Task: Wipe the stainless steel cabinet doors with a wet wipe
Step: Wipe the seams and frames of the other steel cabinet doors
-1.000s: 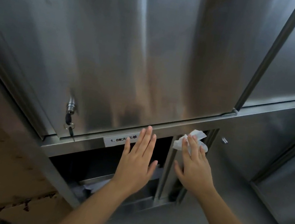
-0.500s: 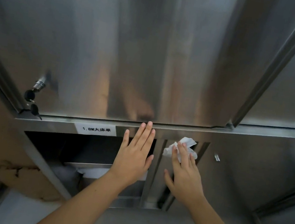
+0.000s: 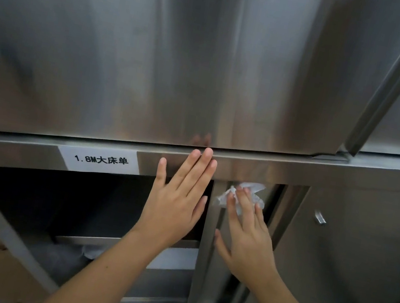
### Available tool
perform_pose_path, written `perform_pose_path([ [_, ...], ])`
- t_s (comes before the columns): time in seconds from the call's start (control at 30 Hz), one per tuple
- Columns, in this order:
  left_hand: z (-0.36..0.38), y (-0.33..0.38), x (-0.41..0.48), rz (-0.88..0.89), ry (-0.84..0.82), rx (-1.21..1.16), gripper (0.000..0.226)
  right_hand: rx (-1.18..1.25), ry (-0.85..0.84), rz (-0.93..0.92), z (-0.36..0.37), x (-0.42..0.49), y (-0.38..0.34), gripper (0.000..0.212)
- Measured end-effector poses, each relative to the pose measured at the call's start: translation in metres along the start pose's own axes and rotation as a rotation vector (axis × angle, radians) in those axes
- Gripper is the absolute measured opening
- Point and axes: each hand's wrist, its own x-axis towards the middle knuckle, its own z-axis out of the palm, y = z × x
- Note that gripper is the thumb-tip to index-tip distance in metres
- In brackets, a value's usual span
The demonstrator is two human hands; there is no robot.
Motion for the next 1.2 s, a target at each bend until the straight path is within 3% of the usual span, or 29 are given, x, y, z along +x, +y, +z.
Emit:
perform_pose_path([
  [0.53,0.057,-0.017,0.007,0.075,0.489,0.167,0.062,-0.115,0.33,-0.029,0.088,0.02,0.014,0.075],
  [0.9,0.071,-0.023,-0.004,0.108,0.535,0.208,0.062,-0.168,0.471,-0.067,0.089,0.039,0.015,0.078],
  [1.2,0.07,-0.023,-0.002,0.097,0.513,0.22,0.063,-0.171,0.386,-0.01,0.125,0.001,0.013,0.08],
])
